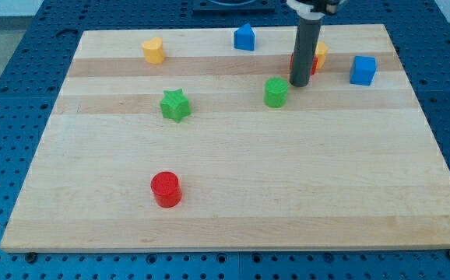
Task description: Move your arm towards the red circle
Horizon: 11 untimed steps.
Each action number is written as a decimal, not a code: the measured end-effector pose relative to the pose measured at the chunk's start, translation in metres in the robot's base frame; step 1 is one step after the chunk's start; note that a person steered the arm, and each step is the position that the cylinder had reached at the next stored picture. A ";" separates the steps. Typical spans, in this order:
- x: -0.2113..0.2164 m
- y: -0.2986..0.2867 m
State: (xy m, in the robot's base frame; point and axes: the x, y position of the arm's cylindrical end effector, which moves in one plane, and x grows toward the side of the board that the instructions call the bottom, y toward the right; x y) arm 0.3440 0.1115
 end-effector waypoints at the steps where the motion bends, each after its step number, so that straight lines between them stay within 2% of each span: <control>1: 0.005 0.005; 9: 0.067 0.019; 11: 0.068 0.019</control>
State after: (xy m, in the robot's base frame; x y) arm 0.4120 0.1306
